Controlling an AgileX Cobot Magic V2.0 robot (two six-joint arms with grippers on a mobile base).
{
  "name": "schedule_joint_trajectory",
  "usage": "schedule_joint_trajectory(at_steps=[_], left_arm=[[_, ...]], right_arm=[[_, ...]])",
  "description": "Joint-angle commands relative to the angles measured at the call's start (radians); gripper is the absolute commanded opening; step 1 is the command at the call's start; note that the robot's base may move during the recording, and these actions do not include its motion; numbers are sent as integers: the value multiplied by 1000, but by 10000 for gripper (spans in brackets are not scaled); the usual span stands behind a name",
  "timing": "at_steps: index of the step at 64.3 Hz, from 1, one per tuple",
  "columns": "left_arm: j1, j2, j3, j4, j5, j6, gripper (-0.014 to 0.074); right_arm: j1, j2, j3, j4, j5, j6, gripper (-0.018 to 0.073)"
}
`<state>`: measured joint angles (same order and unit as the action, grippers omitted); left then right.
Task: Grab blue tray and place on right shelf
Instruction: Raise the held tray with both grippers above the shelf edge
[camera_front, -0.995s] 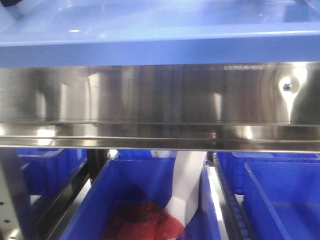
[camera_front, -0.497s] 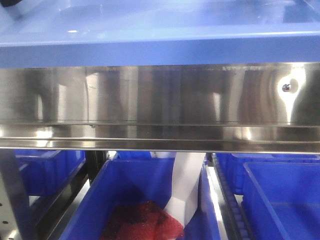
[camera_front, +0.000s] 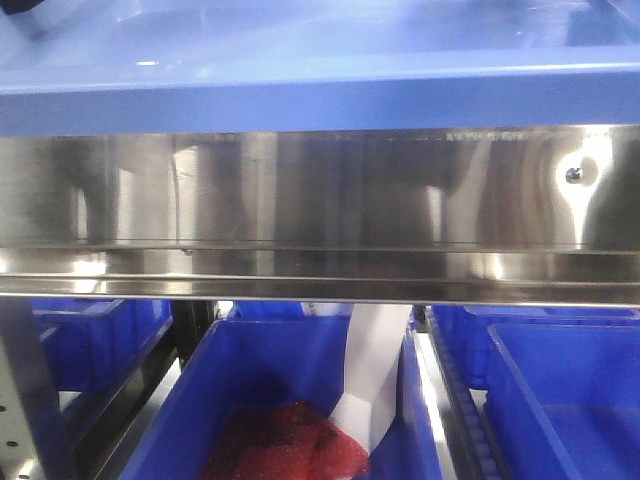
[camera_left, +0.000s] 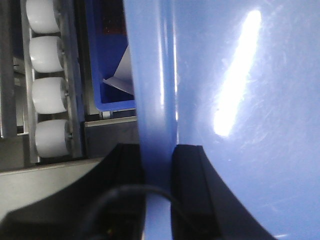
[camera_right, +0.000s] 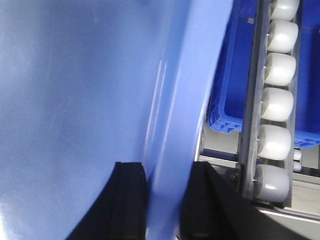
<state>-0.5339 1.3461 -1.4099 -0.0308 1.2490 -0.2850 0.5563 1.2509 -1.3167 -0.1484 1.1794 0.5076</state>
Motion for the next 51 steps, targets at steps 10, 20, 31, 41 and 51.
schedule_joint_trajectory(at_steps=[10,20,31,41,51], left_arm=[[-13,-30,-28,-27,84,27,-48],[-13,-30,-28,-27,84,27,-48],[-13,-30,-32,-27,78,27,-48],[2,-28,-88,12,32,27,-48],[68,17,-190,21,8,33,-48]], right_arm=[[3,-25,-28,-12,-72,-30,56],[3,-24,-28,-12,-74,-30,56],[3,-24,-40,-8,-96,-30,56],[3,-20,-104,-6,-134,-65,56],[-2,36,-227,-7,-145,-77,56]])
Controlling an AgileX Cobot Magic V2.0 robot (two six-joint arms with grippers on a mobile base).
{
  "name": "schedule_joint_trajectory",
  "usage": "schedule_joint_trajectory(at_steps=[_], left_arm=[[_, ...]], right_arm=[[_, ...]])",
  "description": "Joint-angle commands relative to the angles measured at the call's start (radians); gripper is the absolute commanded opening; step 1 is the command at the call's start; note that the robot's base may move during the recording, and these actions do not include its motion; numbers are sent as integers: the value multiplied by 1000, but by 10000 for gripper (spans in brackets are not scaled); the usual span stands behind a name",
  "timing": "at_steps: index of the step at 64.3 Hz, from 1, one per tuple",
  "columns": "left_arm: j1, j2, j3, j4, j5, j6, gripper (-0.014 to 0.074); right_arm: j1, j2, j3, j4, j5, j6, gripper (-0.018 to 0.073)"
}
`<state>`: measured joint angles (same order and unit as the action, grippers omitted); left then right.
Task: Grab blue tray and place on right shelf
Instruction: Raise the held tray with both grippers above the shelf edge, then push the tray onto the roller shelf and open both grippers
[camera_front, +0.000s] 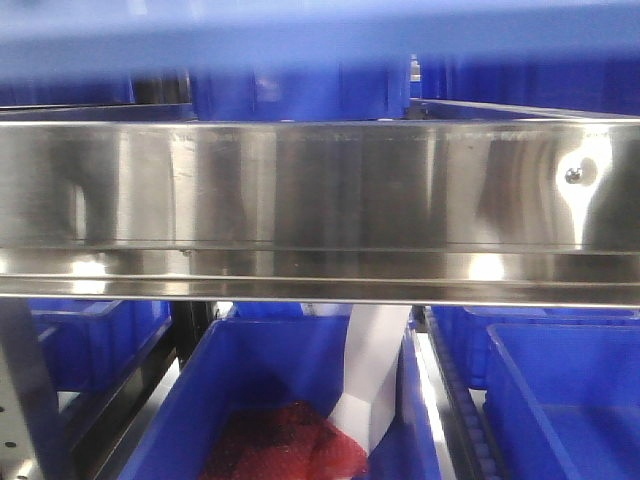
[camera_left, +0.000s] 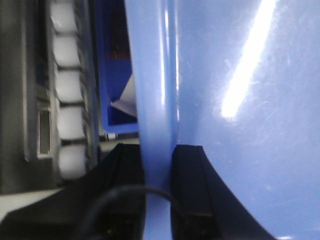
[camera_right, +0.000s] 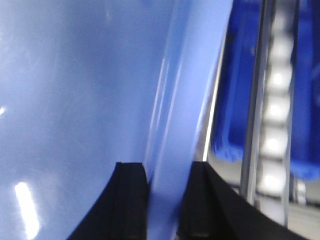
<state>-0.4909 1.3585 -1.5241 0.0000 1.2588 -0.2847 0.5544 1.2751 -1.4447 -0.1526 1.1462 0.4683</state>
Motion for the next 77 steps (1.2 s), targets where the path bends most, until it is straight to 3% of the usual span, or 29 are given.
schedule_joint_trajectory(at_steps=[1,17,44,51,65,70,77], left_arm=[[34,13,-90,-10,-2,35,-48],[160,196,-206,-10,-64,84,-48],[177,331,-205,0,-121,86,-32],[177,341,-205,0,-114,88,78],[177,341,-217,0,-121,88,509],[177,341,-240,0,-106,88,579],[177,335,-279,0,-71,88,578]], right_arm=[[0,21,-112,-3,-110,-42,56],[-19,245,-297,-9,-100,-60,56],[-86,453,-316,-2,-113,-60,74],[-86,455,-316,-2,-110,-60,215],[-87,453,-316,-2,-80,-60,645],[-87,445,-316,-2,-64,-60,629],[-87,408,-316,-2,-70,-60,628]])
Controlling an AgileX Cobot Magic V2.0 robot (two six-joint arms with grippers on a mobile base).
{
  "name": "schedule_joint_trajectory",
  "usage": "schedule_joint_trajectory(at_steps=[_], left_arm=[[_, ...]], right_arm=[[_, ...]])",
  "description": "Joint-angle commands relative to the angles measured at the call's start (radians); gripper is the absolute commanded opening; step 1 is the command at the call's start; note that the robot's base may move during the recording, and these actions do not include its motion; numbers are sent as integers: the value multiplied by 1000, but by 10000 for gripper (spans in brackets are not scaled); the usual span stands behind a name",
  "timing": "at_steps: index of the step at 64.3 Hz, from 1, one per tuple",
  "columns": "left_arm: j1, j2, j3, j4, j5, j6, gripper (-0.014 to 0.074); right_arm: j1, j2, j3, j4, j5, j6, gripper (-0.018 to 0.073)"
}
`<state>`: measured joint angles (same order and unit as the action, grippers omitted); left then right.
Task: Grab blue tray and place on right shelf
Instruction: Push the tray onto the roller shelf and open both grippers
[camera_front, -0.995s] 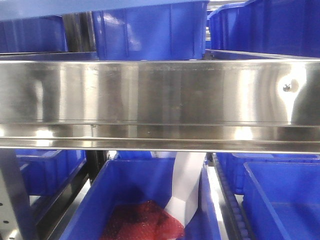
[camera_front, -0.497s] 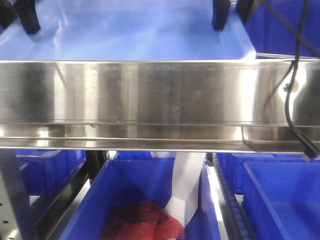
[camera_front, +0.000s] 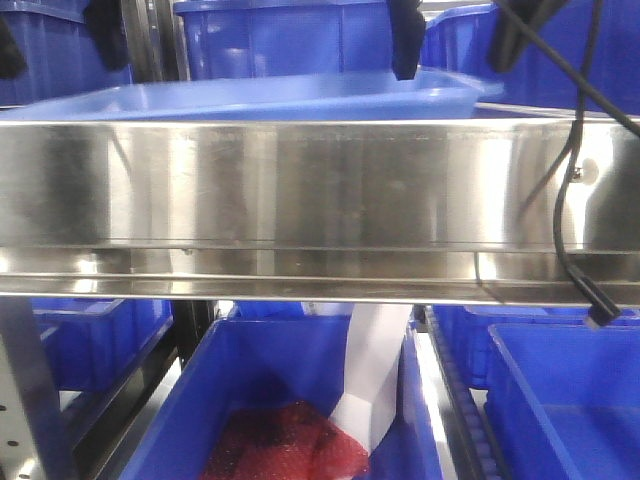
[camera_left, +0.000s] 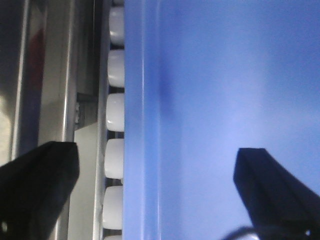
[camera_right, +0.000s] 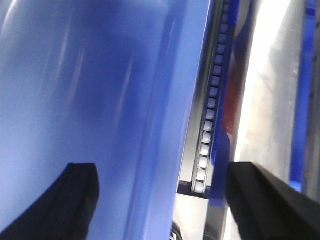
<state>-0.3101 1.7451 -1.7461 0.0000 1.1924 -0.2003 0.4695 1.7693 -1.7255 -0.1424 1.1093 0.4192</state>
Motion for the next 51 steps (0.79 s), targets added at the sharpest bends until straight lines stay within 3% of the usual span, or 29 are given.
schedule_joint_trajectory(at_steps=[1,9,14,24,31,36,51], left_arm=[[-4,-55,-61,0,0,3,578],[-7,-103,-71,0,20,21,573],[-19,-164,-67,0,42,31,514],[-41,-327,44,0,-32,31,264],[-41,-473,214,-10,-117,31,62],[-41,-586,346,-28,-178,31,-55],[-41,-932,721,-34,-350,31,-48]], right_arm=[[-2,-94,-35,-12,-36,-10,628],[-2,-164,-35,-12,-38,-10,583],[4,-232,-25,-12,-25,-23,475],[42,-380,72,-13,-64,-62,195],[57,-509,208,-13,-124,-63,47],[58,-603,325,-13,-183,-63,52],[58,-876,696,-14,-430,-151,52]])
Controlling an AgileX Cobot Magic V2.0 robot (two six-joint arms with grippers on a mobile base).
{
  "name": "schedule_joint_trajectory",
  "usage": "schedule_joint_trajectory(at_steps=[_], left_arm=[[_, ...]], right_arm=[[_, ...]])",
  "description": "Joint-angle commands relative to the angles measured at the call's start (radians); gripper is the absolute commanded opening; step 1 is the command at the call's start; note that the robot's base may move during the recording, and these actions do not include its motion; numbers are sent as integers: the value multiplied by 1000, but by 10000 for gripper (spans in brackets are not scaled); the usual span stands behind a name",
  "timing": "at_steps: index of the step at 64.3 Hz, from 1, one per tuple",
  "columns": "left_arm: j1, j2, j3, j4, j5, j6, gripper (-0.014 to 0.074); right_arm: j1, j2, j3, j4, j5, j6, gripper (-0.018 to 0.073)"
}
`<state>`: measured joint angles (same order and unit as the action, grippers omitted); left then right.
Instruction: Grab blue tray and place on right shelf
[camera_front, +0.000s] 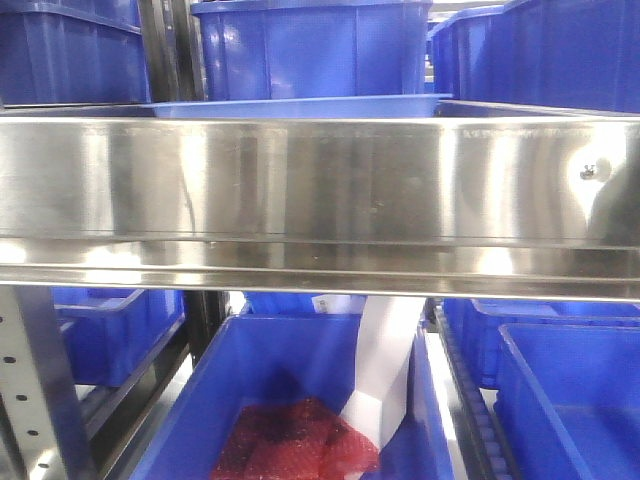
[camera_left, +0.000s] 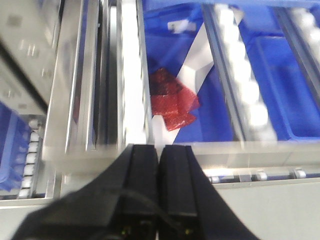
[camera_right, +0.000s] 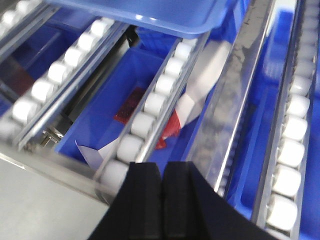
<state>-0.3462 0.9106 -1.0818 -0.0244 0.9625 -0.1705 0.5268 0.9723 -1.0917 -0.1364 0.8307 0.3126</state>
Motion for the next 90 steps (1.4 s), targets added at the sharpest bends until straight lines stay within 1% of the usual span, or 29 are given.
schedule_joint_trajectory(at_steps=[1,8,17,24,31,43,70,74,77,81,85,88,90], left_arm=[[-5,-127,87,-10,-135,1,-48],[-5,-296,244,-10,-226,1,-48],[-5,-542,430,-10,-336,1,-48],[-3,-684,503,-10,-388,1,-48],[-3,-777,544,-8,-411,1,-48],[-3,-820,556,-10,-405,1,-48],[-3,-820,558,-10,-403,1,-48],[19,-820,560,-10,-391,1,-48],[53,-820,560,-8,-391,1,-48],[119,-820,563,-4,-391,1,-48],[189,-820,581,-4,-408,35,-48],[237,-820,610,-4,-448,62,-48],[258,-820,629,-4,-476,70,-48]], right_arm=[[1,-101,92,-20,-165,-51,52],[1,-220,257,-24,-292,-64,52],[1,-407,479,-81,-468,-86,52],[1,-513,584,-114,-569,-87,52],[1,-581,633,-115,-625,-87,52],[1,-587,639,-115,-670,-87,52],[1,-587,639,-115,-665,-87,52],[1,-587,639,-115,-665,-87,52],[1,-587,639,-115,-665,-87,52],[1,-587,639,-115,-665,-87,52],[1,-587,639,-115,-665,-87,52],[1,-587,639,-115,-665,-87,52],[1,-587,639,-115,-665,-87,52]])
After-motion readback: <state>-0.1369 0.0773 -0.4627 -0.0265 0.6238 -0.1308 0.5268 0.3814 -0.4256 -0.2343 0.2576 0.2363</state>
